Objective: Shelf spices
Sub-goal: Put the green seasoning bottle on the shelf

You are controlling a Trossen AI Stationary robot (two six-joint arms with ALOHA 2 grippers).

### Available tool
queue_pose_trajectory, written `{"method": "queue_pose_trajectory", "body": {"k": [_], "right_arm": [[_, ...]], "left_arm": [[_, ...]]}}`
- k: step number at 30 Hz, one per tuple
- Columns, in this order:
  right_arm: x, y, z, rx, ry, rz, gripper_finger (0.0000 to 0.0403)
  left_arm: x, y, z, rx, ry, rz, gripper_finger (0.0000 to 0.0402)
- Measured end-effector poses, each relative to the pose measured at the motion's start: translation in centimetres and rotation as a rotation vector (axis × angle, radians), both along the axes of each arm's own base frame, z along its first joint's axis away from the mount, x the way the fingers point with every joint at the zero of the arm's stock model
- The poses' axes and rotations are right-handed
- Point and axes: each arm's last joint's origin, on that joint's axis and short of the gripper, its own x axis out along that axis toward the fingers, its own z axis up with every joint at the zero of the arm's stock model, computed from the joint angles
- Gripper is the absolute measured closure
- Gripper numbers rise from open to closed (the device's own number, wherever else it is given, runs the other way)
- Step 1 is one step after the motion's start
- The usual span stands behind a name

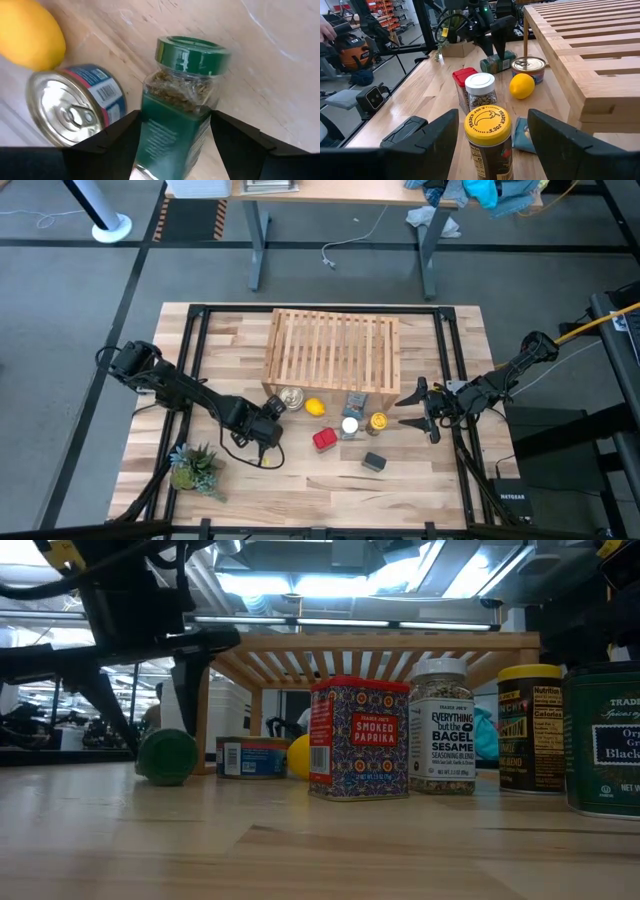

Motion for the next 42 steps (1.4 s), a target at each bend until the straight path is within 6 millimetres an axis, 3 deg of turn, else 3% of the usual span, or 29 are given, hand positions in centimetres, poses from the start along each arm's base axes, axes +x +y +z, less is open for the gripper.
{"method": "queue_pose_trajectory", "body": {"k": [17, 25, 29, 37, 42], "right_arm": [[0.0, 0.1, 0.0, 0.009, 0.008, 0.051, 0.0159], [0.0, 0.1, 0.0, 0.009, 0.008, 0.051, 0.0159], [0.0, 0.1, 0.0, 0.009, 0.008, 0.051, 0.0159], [0.0, 0.1, 0.0, 0.008, 0.009, 0.05, 0.0159], [0.0, 0.1, 0.0, 0.008, 0.009, 0.05, 0.0159]], "left_arm": [[0.8, -0.3, -2.5, 0.028, 0.071, 0.001, 0.0169], [2.0, -0.7, -1.3, -0.029, -0.074, 0.252, 0.0209], [2.6, -1.0, -0.6, -0.09, -0.135, 0.365, 0.0209], [2.8, -2.0, 0.1, -0.129, -0.188, 0.424, 0.021], [3.3, -3.1, 1.7, -0.169, -0.261, 0.446, 0.0211]]}}
